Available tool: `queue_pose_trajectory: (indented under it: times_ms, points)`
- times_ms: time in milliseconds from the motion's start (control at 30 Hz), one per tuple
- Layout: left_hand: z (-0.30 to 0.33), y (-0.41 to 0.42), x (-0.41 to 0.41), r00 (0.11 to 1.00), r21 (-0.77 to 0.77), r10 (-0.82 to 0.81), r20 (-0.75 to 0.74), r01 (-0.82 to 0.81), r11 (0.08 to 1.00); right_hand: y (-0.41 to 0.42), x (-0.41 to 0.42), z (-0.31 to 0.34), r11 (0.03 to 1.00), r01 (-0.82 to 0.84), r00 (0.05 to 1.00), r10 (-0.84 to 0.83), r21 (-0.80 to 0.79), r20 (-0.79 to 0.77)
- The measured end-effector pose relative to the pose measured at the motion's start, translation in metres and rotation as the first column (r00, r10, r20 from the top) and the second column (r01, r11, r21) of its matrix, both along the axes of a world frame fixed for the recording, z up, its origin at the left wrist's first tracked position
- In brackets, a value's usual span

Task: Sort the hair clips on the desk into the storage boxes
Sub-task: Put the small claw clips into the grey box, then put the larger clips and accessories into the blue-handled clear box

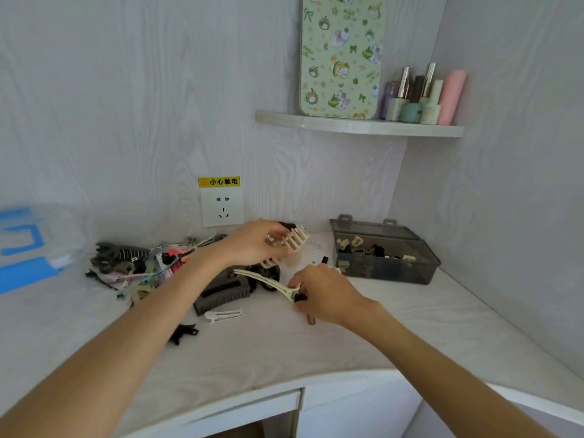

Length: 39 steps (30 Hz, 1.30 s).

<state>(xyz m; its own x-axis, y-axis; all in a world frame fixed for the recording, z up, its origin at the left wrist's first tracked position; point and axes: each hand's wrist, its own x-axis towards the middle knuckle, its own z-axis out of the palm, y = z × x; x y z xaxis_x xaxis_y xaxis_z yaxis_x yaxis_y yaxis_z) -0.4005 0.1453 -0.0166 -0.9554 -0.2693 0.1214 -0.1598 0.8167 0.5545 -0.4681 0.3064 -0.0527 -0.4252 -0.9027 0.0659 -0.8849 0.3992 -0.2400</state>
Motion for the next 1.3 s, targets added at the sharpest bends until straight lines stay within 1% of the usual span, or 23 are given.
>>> queue_pose_trajectory:
  times_ms: [67,133,200,233,300,367,433,500,533,567,600,667,700,767,833,867,933,967,1000,1067,1133,1200,1300]
  points:
    - [-0.011,0.005,-0.028,0.997,-0.062,-0.013,0.073,0.017,0.998,0.004,-0.006,0.002,1.000,0.023,1.000,-0.023,0.004,-0.006]
    - [-0.019,0.008,-0.048,0.993,-0.147,0.011,0.116,0.006,0.989,0.012,-0.009,0.006,0.999,0.010,1.000,-0.011,-0.046,-0.023]
    - [-0.025,0.007,-0.057,0.990,-0.180,0.027,0.136,-0.002,0.984,0.021,-0.011,0.010,0.993,-0.023,1.000,0.023,-0.113,-0.005]
    - [-0.026,0.007,-0.059,0.990,-0.170,0.023,0.138,0.001,0.986,0.024,-0.012,0.011,0.990,-0.038,0.999,0.043,-0.138,0.033]
    - [-0.028,0.006,-0.055,0.993,-0.101,0.003,0.119,0.009,0.995,0.032,-0.017,0.012,0.981,-0.061,0.983,0.091,-0.183,0.159]
    - [-0.029,0.005,-0.044,0.996,-0.063,-0.010,0.091,0.016,0.998,0.040,-0.028,0.014,0.961,-0.015,0.971,0.080,-0.275,0.227]
    - [-0.028,0.002,-0.026,0.999,-0.091,0.003,0.044,0.001,0.996,0.051,-0.046,0.020,0.895,0.160,0.968,-0.060,-0.417,0.243]
    - [-0.024,-0.004,-0.004,0.998,-0.140,0.056,-0.024,-0.059,0.988,0.061,-0.073,0.022,0.770,0.325,0.946,-0.258,-0.550,0.197]
    - [-0.022,-0.007,0.009,0.995,-0.175,0.086,-0.048,-0.093,0.980,0.066,-0.085,0.023,0.730,0.374,0.925,-0.339,-0.573,0.171]
    - [-0.022,-0.012,0.020,0.993,-0.212,0.100,-0.058,-0.110,0.971,0.067,-0.097,0.021,0.727,0.406,0.907,-0.396,-0.553,0.145]
    - [-0.021,-0.014,0.032,0.994,-0.256,0.100,-0.045,-0.108,0.961,0.067,-0.107,0.018,0.757,0.428,0.896,-0.427,-0.493,0.122]
    - [-0.023,-0.016,0.052,0.995,-0.332,0.097,0.029,-0.082,0.940,0.061,-0.114,0.013,0.840,0.425,0.899,-0.436,-0.336,0.046]
    - [-0.025,-0.016,0.061,0.993,-0.351,0.103,0.064,-0.075,0.933,0.054,-0.114,0.011,0.858,0.410,0.902,-0.432,-0.311,-0.002]
    - [-0.028,-0.015,0.077,0.989,-0.331,0.127,0.077,-0.095,0.939,0.037,-0.101,0.011,0.849,0.338,0.914,-0.400,-0.406,-0.076]
    - [-0.028,-0.015,0.088,0.991,-0.296,0.129,0.047,-0.109,0.949,0.016,-0.072,0.015,0.848,0.197,0.957,-0.275,-0.491,-0.091]
    - [-0.028,-0.016,0.092,0.990,-0.276,0.131,0.046,-0.114,0.955,0.006,-0.053,0.018,0.875,0.102,0.984,-0.157,-0.473,-0.079]
    - [-0.025,-0.019,0.101,0.988,-0.229,0.136,0.077,-0.116,0.967,-0.017,-0.012,0.019,0.928,-0.133,0.991,0.114,-0.347,-0.076]
    - [-0.022,-0.021,0.104,0.986,-0.205,0.129,0.107,-0.105,0.973,-0.027,0.003,0.017,0.937,-0.233,0.971,0.211,-0.260,-0.109]
    - [-0.020,-0.025,0.107,0.983,-0.181,0.116,0.145,-0.089,0.980,-0.038,0.015,0.015,0.936,-0.301,0.947,0.273,-0.180,-0.167]
    - [-0.017,-0.032,0.113,0.975,-0.125,0.086,0.204,-0.061,0.990,-0.051,0.025,0.008,0.947,-0.320,0.903,0.293,-0.037,-0.314]
    - [-0.014,-0.037,0.116,0.970,-0.069,0.078,0.232,-0.064,0.996,-0.055,0.023,0.002,0.957,-0.290,0.873,0.277,0.028,-0.402]
    - [-0.013,-0.040,0.117,0.967,-0.045,0.083,0.242,-0.074,0.996,-0.052,0.018,0.000,0.965,-0.256,0.877,0.253,0.050,-0.408]
    - [-0.015,-0.042,0.112,0.962,-0.077,0.114,0.247,-0.098,0.992,-0.042,0.009,0.001,0.975,-0.219,0.921,0.221,0.041,-0.320]
